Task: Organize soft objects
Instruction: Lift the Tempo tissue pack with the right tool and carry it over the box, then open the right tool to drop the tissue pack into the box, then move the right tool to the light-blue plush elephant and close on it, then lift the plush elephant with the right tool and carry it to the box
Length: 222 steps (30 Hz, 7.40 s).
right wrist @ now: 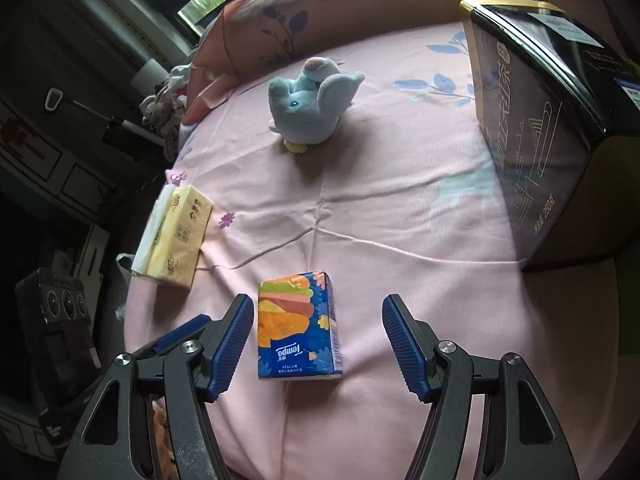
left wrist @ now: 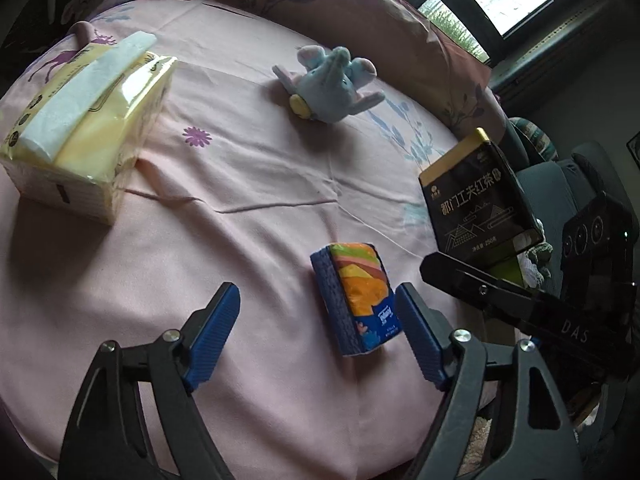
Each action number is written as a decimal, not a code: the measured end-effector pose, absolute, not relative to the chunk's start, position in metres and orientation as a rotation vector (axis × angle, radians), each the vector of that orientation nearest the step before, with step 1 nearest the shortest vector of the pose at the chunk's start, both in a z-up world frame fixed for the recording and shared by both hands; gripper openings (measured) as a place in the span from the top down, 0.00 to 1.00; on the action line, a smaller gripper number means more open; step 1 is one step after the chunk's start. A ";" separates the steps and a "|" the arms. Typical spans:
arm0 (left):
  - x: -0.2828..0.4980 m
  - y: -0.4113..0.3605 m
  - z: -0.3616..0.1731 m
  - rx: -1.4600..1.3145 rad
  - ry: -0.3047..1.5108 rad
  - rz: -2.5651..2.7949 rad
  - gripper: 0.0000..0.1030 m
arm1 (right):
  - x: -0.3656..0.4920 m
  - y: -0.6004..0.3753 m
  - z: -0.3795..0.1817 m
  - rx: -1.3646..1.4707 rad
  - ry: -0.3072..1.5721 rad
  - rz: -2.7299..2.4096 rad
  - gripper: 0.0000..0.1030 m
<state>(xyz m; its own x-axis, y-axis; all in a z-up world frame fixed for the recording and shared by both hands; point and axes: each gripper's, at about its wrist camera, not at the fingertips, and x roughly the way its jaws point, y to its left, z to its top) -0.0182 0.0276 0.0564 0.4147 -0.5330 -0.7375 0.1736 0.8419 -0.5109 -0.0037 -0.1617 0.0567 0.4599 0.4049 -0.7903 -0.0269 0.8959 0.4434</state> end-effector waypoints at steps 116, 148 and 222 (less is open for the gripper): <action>-0.009 0.061 0.092 -0.447 0.733 -0.229 0.10 | -0.068 -0.245 0.195 0.307 0.458 -0.031 0.00; 0.007 0.111 0.077 -0.558 0.833 -0.065 0.09 | 0.136 -0.111 0.060 0.322 0.921 0.027 0.36; -0.079 -0.040 0.139 -0.173 0.702 -0.389 0.42 | -0.048 -0.168 0.123 0.462 0.832 0.537 0.36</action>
